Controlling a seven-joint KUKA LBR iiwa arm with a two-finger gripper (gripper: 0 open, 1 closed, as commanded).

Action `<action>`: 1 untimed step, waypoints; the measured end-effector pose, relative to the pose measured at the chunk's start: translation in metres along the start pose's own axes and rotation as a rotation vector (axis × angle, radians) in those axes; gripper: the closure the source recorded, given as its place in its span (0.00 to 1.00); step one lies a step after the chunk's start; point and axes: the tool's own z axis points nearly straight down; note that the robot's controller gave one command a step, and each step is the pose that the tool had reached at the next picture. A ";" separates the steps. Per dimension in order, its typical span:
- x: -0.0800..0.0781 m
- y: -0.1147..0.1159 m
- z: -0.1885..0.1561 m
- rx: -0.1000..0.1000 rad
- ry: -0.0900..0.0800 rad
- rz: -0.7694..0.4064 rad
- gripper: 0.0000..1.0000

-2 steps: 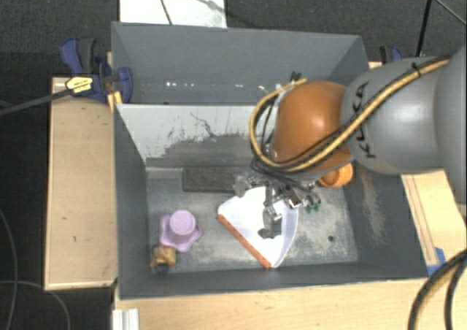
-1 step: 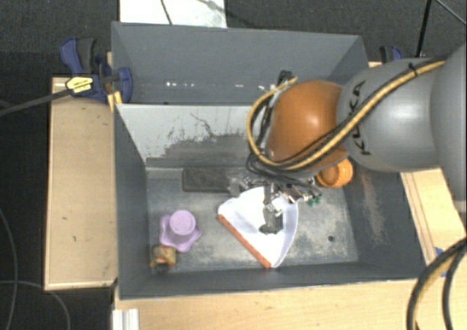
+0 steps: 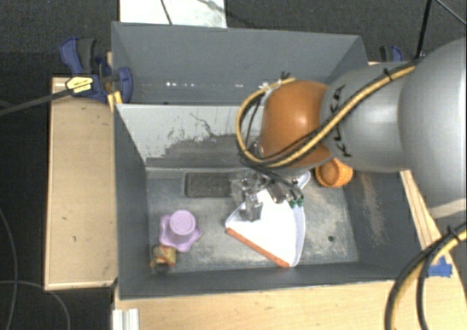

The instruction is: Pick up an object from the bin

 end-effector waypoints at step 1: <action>0.000 0.000 0.000 0.000 0.000 0.001 1.00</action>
Offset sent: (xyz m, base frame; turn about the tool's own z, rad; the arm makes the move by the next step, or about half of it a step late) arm -0.0037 0.0091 0.1230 -0.0766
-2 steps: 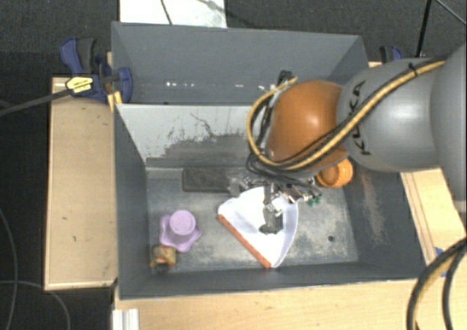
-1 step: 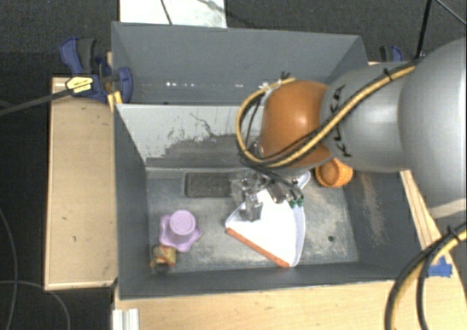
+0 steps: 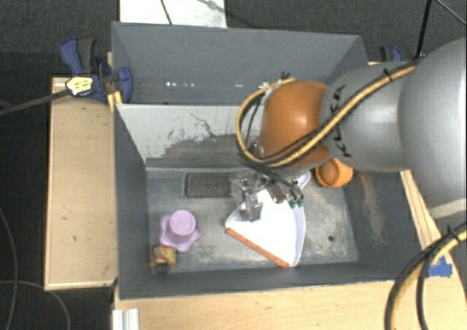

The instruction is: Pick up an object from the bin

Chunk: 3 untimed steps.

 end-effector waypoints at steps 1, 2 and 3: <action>0.003 0.004 -0.046 0.000 0.014 -0.031 1.00; 0.010 0.013 -0.106 -0.001 0.013 -0.088 1.00; -0.004 0.001 -0.160 -0.002 0.012 -0.155 1.00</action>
Offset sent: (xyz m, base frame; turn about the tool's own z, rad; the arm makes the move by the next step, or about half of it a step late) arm -0.0269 0.0145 0.1576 -0.1372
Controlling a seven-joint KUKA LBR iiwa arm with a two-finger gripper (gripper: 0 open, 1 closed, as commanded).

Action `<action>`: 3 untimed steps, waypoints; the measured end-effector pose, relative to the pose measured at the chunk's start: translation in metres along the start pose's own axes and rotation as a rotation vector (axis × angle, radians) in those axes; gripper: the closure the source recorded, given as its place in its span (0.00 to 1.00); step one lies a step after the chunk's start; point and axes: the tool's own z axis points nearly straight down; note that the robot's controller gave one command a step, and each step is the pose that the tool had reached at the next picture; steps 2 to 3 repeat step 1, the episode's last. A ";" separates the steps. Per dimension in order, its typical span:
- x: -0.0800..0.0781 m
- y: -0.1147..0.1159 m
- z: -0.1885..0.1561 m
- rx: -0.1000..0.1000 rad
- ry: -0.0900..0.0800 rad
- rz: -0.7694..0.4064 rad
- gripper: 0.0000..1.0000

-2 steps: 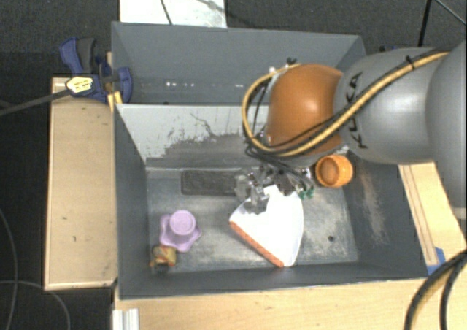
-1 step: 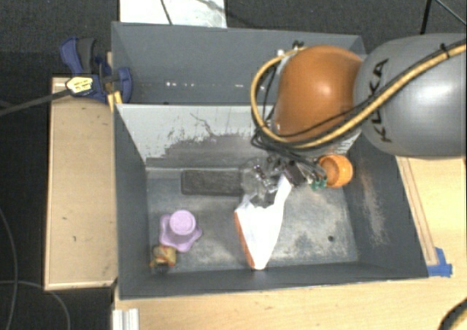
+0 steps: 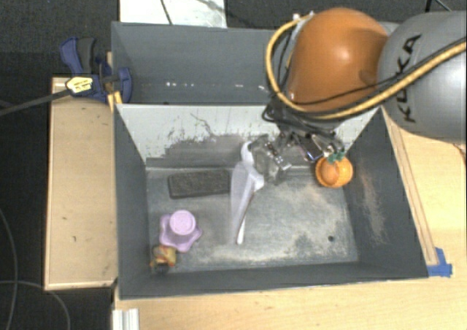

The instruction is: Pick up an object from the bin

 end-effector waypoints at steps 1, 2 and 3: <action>-0.004 -0.007 -0.016 0.001 -0.002 -0.016 1.00; -0.004 -0.007 -0.016 0.001 -0.002 -0.016 1.00; -0.004 -0.007 -0.016 0.001 -0.002 -0.016 1.00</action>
Offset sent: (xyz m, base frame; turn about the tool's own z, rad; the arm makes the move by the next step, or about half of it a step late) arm -0.0331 0.0172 -0.0395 -0.2412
